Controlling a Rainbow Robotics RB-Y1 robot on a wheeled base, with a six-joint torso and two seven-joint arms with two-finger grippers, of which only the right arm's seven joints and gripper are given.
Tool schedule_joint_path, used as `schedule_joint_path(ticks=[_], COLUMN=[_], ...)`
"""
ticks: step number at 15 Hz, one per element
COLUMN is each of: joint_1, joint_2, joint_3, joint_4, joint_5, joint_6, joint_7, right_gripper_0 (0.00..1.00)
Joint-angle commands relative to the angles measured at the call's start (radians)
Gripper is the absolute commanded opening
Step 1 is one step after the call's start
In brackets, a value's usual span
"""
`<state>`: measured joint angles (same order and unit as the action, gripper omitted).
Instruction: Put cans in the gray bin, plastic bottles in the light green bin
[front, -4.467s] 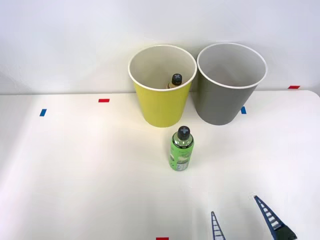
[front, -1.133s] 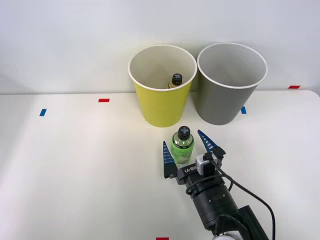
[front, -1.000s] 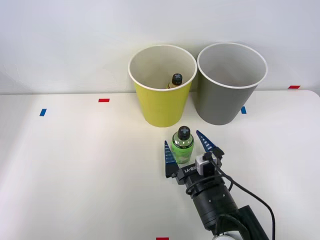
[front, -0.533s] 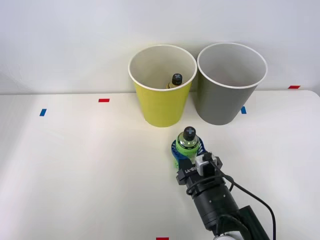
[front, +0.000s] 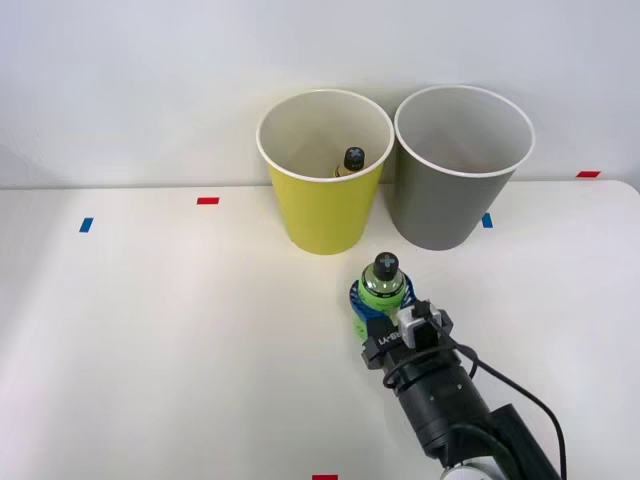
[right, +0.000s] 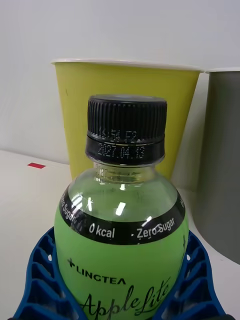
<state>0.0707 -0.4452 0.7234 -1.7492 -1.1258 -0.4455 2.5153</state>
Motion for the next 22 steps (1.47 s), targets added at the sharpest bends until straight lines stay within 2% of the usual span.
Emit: schedule_joint_path(ticks=[1,6,9,10,17,22], joint_1=[0.100,0.185,0.192,0.196,0.167,0.043], joint_2=[-0.003,-0.040,-0.063,-0.066,-0.084,-0.021], joint_3=[-0.157,-0.318,-0.357,-0.366,-0.397,-0.437], joint_4=[-0.191,-0.437,-0.538,-0.564,-0.655,-0.653], joint_5=[0.006,-0.028,-0.149,-0.151,-0.149,-0.201], joint_6=[0.245,0.484,0.528,0.528,0.522,0.522], joint_7=[-0.009,-0.050,-0.092,-0.090,-0.081,-0.089], right_gripper_0=[0.00,0.00,0.00,0.00,0.00,0.00])
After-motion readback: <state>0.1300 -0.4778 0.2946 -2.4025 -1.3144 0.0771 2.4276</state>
